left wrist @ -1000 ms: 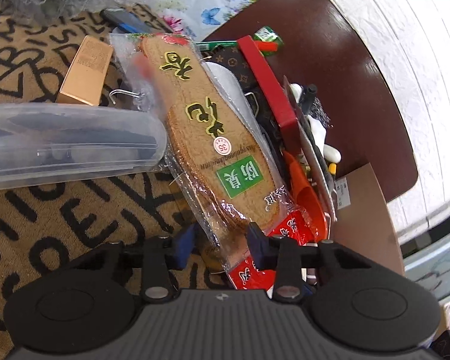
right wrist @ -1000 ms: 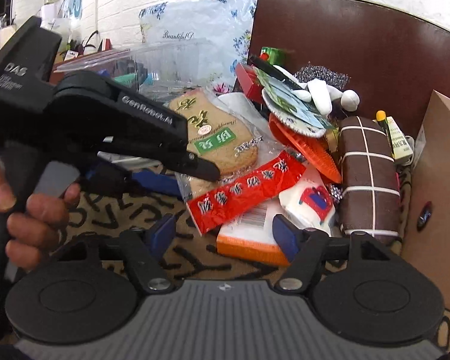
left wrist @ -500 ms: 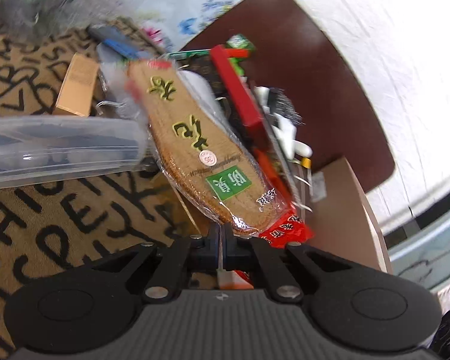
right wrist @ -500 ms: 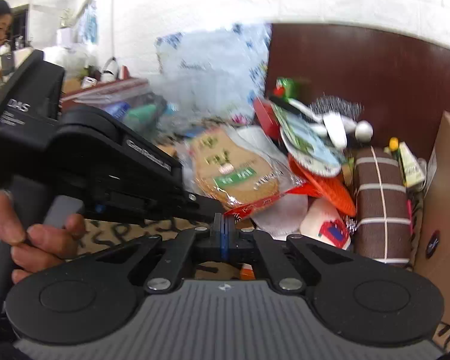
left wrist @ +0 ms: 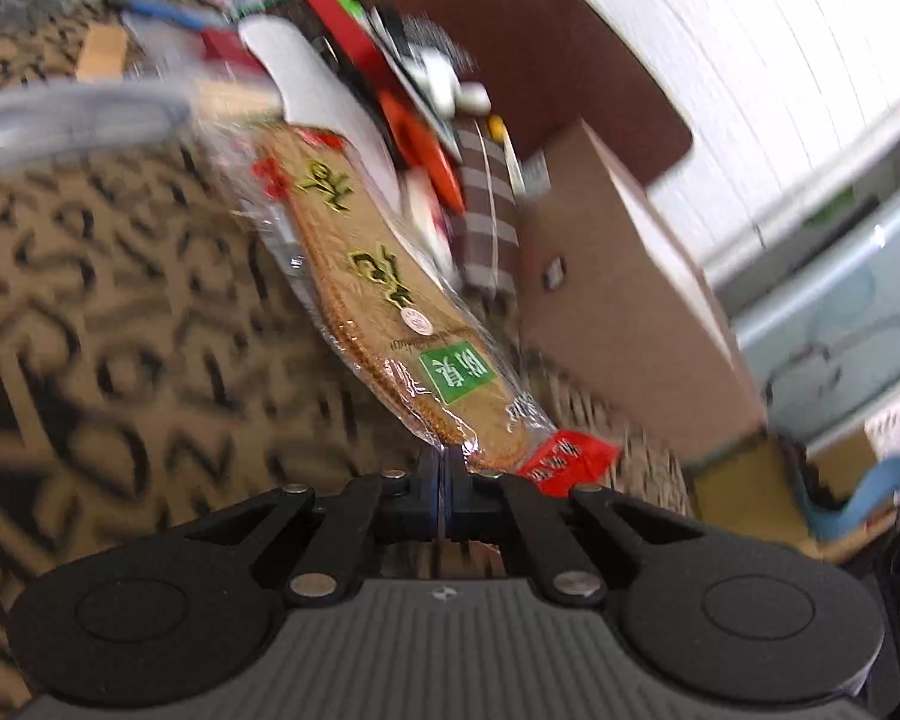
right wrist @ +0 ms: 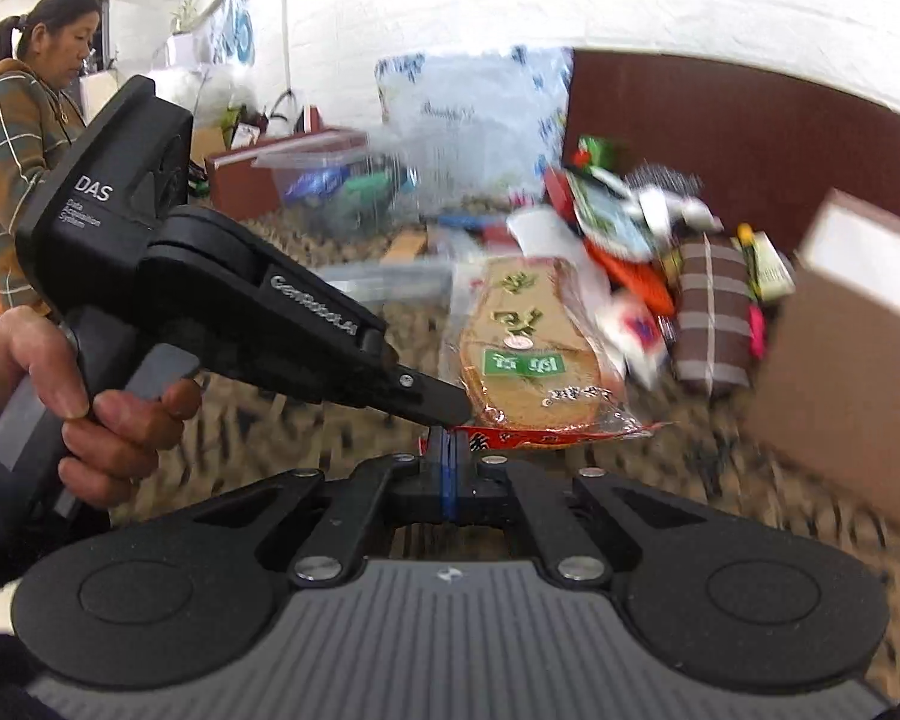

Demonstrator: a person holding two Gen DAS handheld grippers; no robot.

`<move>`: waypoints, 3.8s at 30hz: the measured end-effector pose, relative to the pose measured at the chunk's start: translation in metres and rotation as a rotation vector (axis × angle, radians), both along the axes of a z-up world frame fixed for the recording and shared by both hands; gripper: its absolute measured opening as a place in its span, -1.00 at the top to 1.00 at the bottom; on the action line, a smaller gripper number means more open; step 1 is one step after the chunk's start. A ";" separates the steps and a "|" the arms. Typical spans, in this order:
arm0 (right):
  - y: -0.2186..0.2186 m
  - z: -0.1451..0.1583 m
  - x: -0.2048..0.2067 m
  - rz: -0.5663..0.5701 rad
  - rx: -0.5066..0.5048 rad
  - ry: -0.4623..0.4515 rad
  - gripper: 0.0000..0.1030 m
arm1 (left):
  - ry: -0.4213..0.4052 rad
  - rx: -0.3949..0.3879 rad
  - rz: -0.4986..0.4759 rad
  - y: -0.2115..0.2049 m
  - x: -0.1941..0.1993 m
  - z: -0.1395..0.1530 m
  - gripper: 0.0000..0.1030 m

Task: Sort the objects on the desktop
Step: 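Grasp the packaged insole with the right tool while the left tool grasps the floral packet, then carry the insole with the right tool into the box while the left tool carries the floral packet there, then open the right tool to drop the insole while the left tool releases the floral packet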

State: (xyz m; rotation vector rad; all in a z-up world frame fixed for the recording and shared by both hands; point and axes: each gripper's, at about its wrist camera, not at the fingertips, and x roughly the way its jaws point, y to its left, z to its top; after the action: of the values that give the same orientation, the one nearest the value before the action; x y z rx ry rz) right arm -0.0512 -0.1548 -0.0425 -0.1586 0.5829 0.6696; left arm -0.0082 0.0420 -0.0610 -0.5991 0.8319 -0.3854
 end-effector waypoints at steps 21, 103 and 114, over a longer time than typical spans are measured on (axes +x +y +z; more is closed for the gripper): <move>0.006 -0.022 0.010 -0.026 -0.182 -0.041 -0.71 | 0.083 0.091 0.371 0.056 0.057 -0.003 -0.40; -0.204 0.066 0.133 -0.327 -0.426 -0.315 -0.14 | -0.301 -0.115 -0.119 -0.180 0.251 0.122 0.38; -0.220 0.048 0.175 -0.427 -0.388 -0.195 -0.75 | -0.222 -0.138 -0.184 -0.177 0.269 0.094 -0.81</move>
State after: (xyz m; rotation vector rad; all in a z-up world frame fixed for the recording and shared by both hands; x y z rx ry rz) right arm 0.1243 -0.3747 0.0060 -0.4424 0.5311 0.1192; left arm 0.2610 -0.1355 0.0332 -0.5969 0.6518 -0.6699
